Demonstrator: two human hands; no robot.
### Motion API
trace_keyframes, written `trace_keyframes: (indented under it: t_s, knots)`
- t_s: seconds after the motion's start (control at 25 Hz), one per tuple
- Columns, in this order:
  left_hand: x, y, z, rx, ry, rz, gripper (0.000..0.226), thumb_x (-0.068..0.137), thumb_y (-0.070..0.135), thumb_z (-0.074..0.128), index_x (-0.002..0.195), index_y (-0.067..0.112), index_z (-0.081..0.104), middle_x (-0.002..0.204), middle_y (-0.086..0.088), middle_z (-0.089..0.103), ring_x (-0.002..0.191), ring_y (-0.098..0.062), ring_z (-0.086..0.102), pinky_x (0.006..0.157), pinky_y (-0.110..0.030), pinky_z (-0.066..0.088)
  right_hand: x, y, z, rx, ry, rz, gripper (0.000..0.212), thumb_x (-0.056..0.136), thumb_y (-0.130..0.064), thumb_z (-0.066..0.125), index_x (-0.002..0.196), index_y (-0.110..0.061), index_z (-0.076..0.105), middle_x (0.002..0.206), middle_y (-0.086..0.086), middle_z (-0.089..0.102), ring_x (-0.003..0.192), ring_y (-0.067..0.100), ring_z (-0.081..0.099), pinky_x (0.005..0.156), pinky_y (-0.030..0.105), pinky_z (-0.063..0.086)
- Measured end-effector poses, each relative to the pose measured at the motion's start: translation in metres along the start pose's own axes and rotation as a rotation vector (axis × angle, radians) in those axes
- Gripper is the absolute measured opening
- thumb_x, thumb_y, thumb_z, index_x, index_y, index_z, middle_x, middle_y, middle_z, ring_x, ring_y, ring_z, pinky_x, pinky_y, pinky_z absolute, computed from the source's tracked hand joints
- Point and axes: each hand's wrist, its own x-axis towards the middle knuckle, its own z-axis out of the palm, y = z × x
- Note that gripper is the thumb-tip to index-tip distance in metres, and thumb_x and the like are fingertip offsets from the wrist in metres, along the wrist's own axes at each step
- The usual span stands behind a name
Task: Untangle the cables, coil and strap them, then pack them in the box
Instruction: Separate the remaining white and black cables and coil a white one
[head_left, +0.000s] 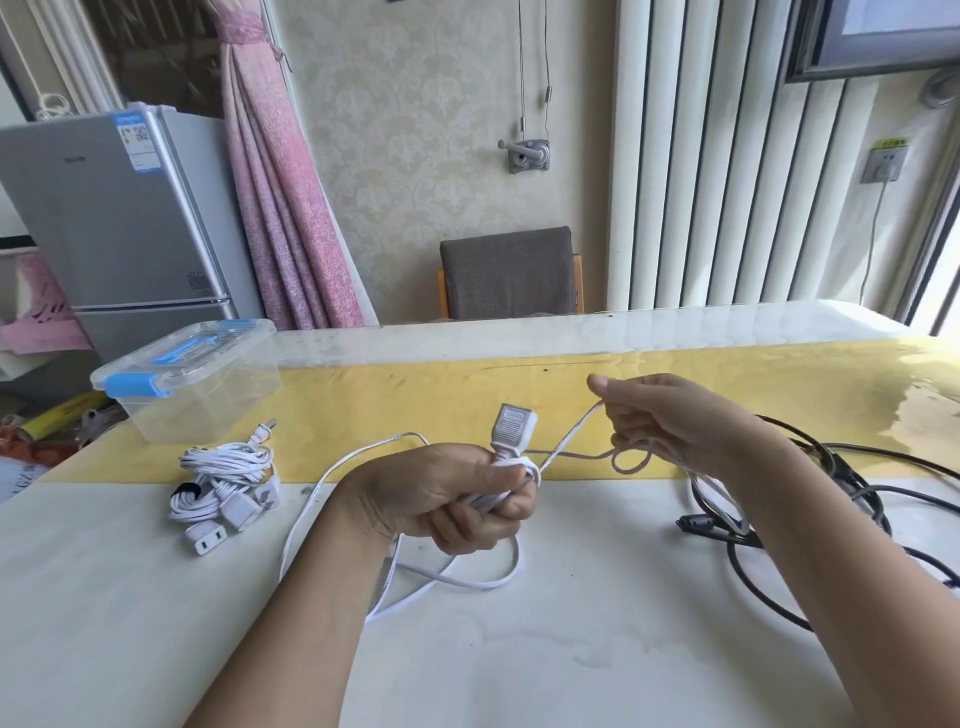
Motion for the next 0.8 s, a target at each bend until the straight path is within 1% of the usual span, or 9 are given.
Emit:
trace_keyframes:
  t_s: [0.04,0.12,0.2,0.32,0.4,0.56,0.68,0.72,0.8]
  knots:
    - [0.002,0.0,0.0,0.042,0.056,-0.031,0.035,0.084,0.058,0.058,0.077,0.024,0.052,0.052,0.016,0.03,0.044,-0.006,0.013,0.036,-0.008,0.018,0.0,-0.001,-0.001,0.135,-0.089,0.029,0.044,0.077,-0.041,0.067,0.054,-0.02,0.035,0.053,-0.006,0.021,0.049,0.012,0.017,0.06,0.025,0.035]
    - [0.005,0.001,0.0,0.085,0.175,-0.074,0.034,0.09,0.05,0.052,0.081,0.017,0.048,0.052,0.014,0.03,0.045,-0.005,0.012,0.036,-0.009,0.016,-0.001,-0.004,-0.003,0.377,-0.264,0.033,0.045,0.073,-0.042,0.076,0.054,-0.019,0.041,0.049,-0.005,0.03,0.043,0.01,0.026,0.059,0.025,0.046]
    - [0.007,0.0,-0.001,0.059,0.308,-0.062,0.034,0.091,0.045,0.041,0.088,0.013,0.052,0.054,0.01,0.031,0.043,-0.004,0.015,0.037,-0.011,0.018,-0.003,-0.005,-0.001,0.471,-0.337,-0.012,0.039,0.063,-0.037,0.086,0.058,-0.015,0.054,0.048,-0.006,0.038,0.041,0.008,0.035,0.06,0.025,0.05]
    - [0.013,-0.001,-0.003,-0.064,0.454,0.005,0.046,0.092,0.05,0.046,0.102,0.007,0.055,0.057,0.004,0.037,0.04,-0.004,0.025,0.039,-0.014,0.022,-0.003,-0.007,0.002,0.428,-0.344,-0.103,0.033,0.062,-0.03,0.087,0.082,-0.009,0.071,0.053,-0.006,0.045,0.046,0.007,0.043,0.062,0.025,0.052]
    - [0.017,-0.001,-0.003,-0.103,0.484,0.019,0.053,0.089,0.053,0.041,0.107,0.005,0.054,0.058,0.003,0.038,0.04,-0.005,0.027,0.039,-0.015,0.024,-0.002,-0.006,0.004,0.405,-0.369,-0.129,0.033,0.069,-0.028,0.083,0.092,-0.008,0.072,0.059,-0.005,0.047,0.051,0.007,0.046,0.064,0.025,0.052]
    - [0.026,-0.001,-0.005,-0.183,0.582,0.051,0.066,0.082,0.061,0.036,0.112,0.004,0.054,0.06,0.001,0.036,0.041,-0.007,0.028,0.04,-0.017,0.026,-0.006,-0.005,0.016,0.351,-0.397,-0.171,0.025,0.083,-0.02,0.069,0.102,-0.004,0.068,0.063,-0.002,0.051,0.058,0.009,0.051,0.067,0.025,0.051]
    - [0.037,-0.002,-0.007,-0.283,0.741,0.176,0.063,0.085,0.064,0.033,0.101,0.006,0.051,0.068,-0.005,0.037,0.046,-0.01,0.031,0.042,-0.019,0.026,-0.009,-0.003,0.041,0.169,-0.418,-0.227,0.024,0.092,-0.013,0.05,0.108,0.0,0.061,0.065,0.003,0.054,0.064,0.012,0.054,0.068,0.023,0.048]
    - [0.04,-0.003,-0.008,-0.304,0.811,0.225,0.058,0.089,0.062,0.032,0.1,0.008,0.05,0.067,-0.006,0.038,0.046,-0.011,0.033,0.044,-0.021,0.026,-0.009,-0.001,0.051,0.079,-0.426,-0.249,0.023,0.093,-0.01,0.048,0.11,0.002,0.06,0.068,0.005,0.055,0.066,0.013,0.053,0.067,0.022,0.046]
    - [0.042,-0.006,-0.013,-0.415,0.981,0.3,0.047,0.093,0.054,0.04,0.096,0.008,0.052,0.06,-0.001,0.044,0.043,-0.013,0.037,0.047,-0.026,0.023,-0.009,0.005,0.069,-0.071,-0.452,-0.248,0.023,0.096,-0.003,0.049,0.113,0.01,0.056,0.074,0.007,0.056,0.068,0.012,0.052,0.065,0.018,0.044]
